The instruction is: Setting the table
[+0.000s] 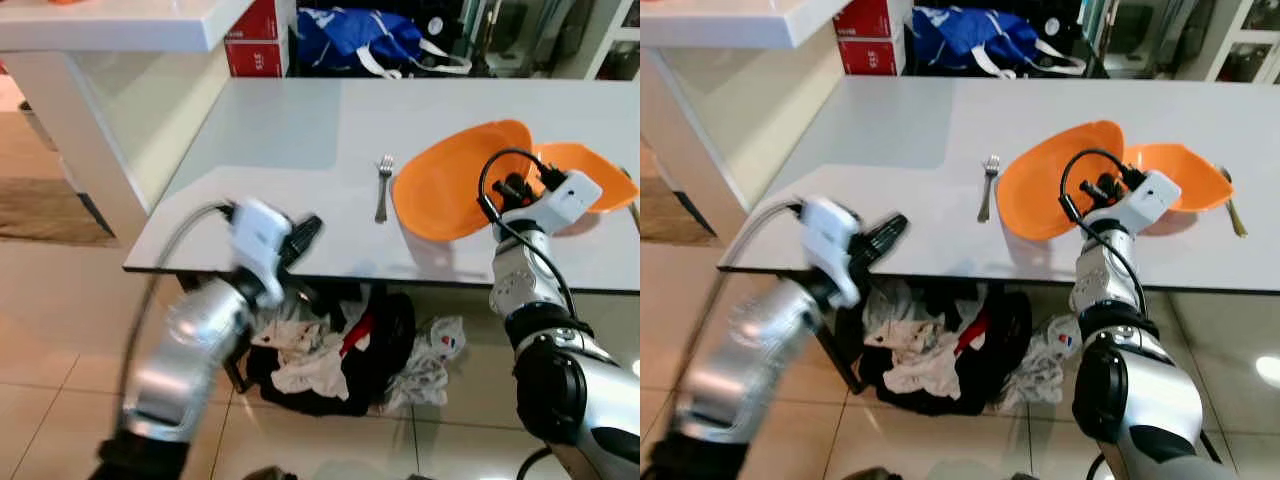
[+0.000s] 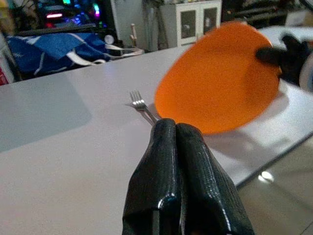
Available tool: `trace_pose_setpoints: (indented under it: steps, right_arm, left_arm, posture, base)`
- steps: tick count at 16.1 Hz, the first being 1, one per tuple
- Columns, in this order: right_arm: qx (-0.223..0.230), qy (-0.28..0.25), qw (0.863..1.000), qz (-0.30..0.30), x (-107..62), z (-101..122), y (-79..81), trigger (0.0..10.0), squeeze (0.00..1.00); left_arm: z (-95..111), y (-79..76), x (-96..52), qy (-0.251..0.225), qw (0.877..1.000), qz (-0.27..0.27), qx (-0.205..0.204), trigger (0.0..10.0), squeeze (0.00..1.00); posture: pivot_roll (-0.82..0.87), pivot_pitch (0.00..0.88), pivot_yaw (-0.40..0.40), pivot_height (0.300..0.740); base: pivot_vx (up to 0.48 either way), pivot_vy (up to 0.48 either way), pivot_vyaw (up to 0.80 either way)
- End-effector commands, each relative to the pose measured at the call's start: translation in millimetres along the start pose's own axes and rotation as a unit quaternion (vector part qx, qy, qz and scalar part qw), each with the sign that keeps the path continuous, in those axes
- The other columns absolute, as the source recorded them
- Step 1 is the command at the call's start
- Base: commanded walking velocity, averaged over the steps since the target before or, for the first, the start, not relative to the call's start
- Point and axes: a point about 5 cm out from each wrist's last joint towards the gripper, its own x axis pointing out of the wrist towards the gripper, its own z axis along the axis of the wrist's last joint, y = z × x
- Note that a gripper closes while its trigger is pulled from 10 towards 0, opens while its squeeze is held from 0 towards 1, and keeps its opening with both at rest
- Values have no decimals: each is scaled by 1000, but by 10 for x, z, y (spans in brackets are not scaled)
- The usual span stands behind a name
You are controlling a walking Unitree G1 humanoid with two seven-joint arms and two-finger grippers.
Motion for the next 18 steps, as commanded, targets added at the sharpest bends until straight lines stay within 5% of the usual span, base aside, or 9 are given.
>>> trace_pose_setpoints:
  steps: [1,3,6,11,12,13,16,17,18]
  right_arm:
    - [-22,31,999,-2,-52,-137,-32,0,0]
    - [-21,31,999,-1,-52,-142,-20,0,0]
    - [-19,44,999,-1,-74,-204,-12,0,0]
    - [-52,53,997,-22,-108,-244,-108,0,0]
    - [-65,53,996,-29,-112,-240,-135,1373,0]
    - [-75,55,995,-37,-115,-242,-160,10000,0]
    - [-101,63,992,-49,-123,-259,-184,10000,0]
    - [-112,65,990,-49,-127,-270,-179,10000,380]
    - [-120,71,989,-53,-136,-290,-186,10000,631]
  left_arm:
    - [-67,-64,34,0,1000,-13,22,10000,0]
    - [-264,-222,101,25,998,-52,40,10000,0]
    - [-410,-190,114,37,996,-58,54,10000,0]
    - [-325,-135,97,13,998,-44,49,10000,0]
    - [-285,-125,84,6,998,-41,47,10000,0]
    - [-238,-127,69,-1,999,-37,40,10000,0]
    - [-118,-127,40,-17,1000,-25,8,10000,0]
    - [-56,-127,37,-23,999,-24,-3,10000,0]
    - [-5,-138,32,-29,999,-26,-4,10000,0]
  posture:
    - [48,0,73,736]
    - [27,0,90,736]
    - [21,0,104,736]
    - [47,6,117,736]
    - [52,12,120,736]
    - [56,18,122,736]
    - [67,31,122,736]
    - [72,34,122,736]
    - [81,41,120,736]
  base:
    - [0,0,0]
    - [0,0,0]
    - [0,0,0]
    - [0,0,0]
    - [0,0,0]
    - [0,0,0]
    - [0,0,0]
    - [0,0,0]
    - [0,0,0]
